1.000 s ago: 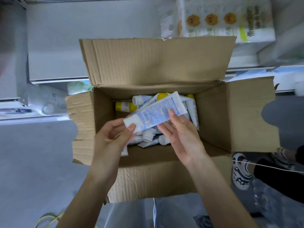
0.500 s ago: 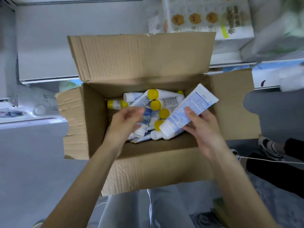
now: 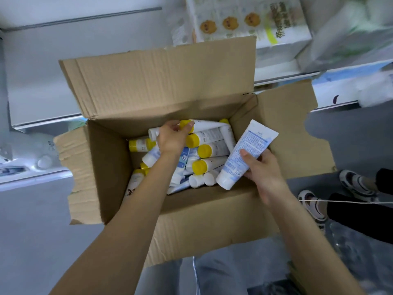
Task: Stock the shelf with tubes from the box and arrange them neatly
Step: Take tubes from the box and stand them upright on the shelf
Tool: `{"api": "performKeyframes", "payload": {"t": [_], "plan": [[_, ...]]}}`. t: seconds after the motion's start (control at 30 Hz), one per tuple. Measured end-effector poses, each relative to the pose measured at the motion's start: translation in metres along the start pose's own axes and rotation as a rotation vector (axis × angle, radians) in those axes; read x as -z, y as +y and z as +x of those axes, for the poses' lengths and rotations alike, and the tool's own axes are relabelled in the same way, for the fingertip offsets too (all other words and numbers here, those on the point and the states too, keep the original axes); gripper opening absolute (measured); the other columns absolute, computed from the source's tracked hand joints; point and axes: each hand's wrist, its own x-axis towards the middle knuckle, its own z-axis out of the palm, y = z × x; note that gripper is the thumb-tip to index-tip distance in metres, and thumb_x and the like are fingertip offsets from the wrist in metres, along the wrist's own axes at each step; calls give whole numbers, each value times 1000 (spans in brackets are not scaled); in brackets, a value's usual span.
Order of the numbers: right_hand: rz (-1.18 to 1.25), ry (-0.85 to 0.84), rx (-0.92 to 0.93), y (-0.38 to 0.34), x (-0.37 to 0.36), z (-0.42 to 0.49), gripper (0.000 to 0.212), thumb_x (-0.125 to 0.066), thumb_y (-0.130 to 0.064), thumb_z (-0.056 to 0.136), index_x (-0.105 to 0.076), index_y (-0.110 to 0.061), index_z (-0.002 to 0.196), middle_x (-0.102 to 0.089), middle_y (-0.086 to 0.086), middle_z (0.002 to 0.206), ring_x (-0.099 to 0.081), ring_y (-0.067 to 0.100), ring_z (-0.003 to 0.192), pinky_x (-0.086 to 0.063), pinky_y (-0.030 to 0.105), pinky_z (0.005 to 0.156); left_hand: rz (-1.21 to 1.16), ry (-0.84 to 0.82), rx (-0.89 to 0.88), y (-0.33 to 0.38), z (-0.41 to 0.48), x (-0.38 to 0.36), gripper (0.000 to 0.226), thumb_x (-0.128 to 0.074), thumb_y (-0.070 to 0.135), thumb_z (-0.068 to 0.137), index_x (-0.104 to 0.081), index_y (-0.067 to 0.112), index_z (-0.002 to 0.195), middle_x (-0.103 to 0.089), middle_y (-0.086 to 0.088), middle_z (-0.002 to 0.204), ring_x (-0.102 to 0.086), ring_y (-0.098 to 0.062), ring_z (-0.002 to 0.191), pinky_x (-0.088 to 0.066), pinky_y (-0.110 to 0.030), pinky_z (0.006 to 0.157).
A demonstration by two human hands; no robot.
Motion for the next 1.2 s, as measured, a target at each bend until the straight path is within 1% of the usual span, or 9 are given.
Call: {"api": "performKeyframes", "payload": {"t": [0.1, 0.4, 0.57, 0.73, 0.83, 0.9, 0.97, 1.07, 1.2], "plan": [[-5, 12, 14, 5, 2, 1, 8, -57, -16, 93, -57, -18, 100, -66, 3, 107, -62, 19, 104, -47, 47, 98, 49, 70, 13, -3, 4, -8, 54, -77, 37, 73, -58, 11, 117, -65, -4, 111, -59, -21, 104, -46, -32, 93], [39, 17, 42, 11, 2, 4, 7, -58, -14, 92, -58, -20, 96, -66, 2, 104, -63, 19, 102, -48, 46, 97, -33, 166, 33, 0, 0, -28, 37, -80, 36, 71, -57, 16, 94, -60, -2, 91, -61, -23, 95, -50, -36, 88], [52, 12, 43, 12, 3, 5, 7, -58, -14, 92, -58, -20, 95, -66, 0, 101, -63, 18, 101, -49, 44, 96, 13, 175, 30, 2, -5, -21, 41, -79, 34, 72, -65, 11, 101, -61, -1, 88, -59, -18, 85, -48, -25, 75], [114, -8, 28, 6, 5, -3, 11, -56, -12, 93, -58, -14, 104, -66, 1, 101, -63, 15, 96, -53, 37, 88, 48, 211, -17, 8, -31, 11, 30, -80, 36, 70, -71, 17, 92, -67, 1, 85, -60, -14, 78, -51, -26, 75], [221, -57, -32, -4, 8, -21, 22, -56, -13, 93, -57, -10, 114, -66, 4, 106, -64, 15, 97, -55, 26, 76, -90, 185, 24, 9, -62, 47, 27, -84, 36, 64, -70, 22, 81, -71, -1, 84, -64, -14, 75, -55, -31, 80], [324, -132, -95, -13, 9, -40, 22, -55, -15, 93, -58, -11, 115, -68, 2, 103, -65, 14, 94, -54, 24, 72, -220, 128, 60, 13, -92, 72, 29, -85, 31, 64, -71, 16, 85, -72, -5, 87, -64, -15, 75, -55, -32, 83], [453, -207, -150, -23, 8, -62, 19, -53, -17, 94, -58, -13, 112, -69, 4, 101, -67, 16, 91, -54, 31, 81, -404, 64, 73, 21, -128, 93, 28, -80, 18, 71, -70, 6, 94, -71, -9, 89, -64, -15, 77, -56, -29, 77], [605, -352, -165, -36, 2, -99, 34, -48, -23, 94, -51, -11, 126, -64, 13, 120, -65, 25, 104, -53, 41, 89, -553, -2, 41, 39, -184, 120, 25, -70, 8, 79, -65, 0, 103, -69, -8, 89, -67, -7, 69, -53, -17, 58], [640, -445, -56, -55, -14, -150, 55, -52, -24, 87, -40, -12, 139, -53, 16, 135, -55, 30, 120, -53, 42, 91, -627, -143, -26, 55, -236, 161, 22, -65, 5, 81, -61, 0, 102, -68, -9, 90, -68, -7, 71, -56, -18, 62]]}}
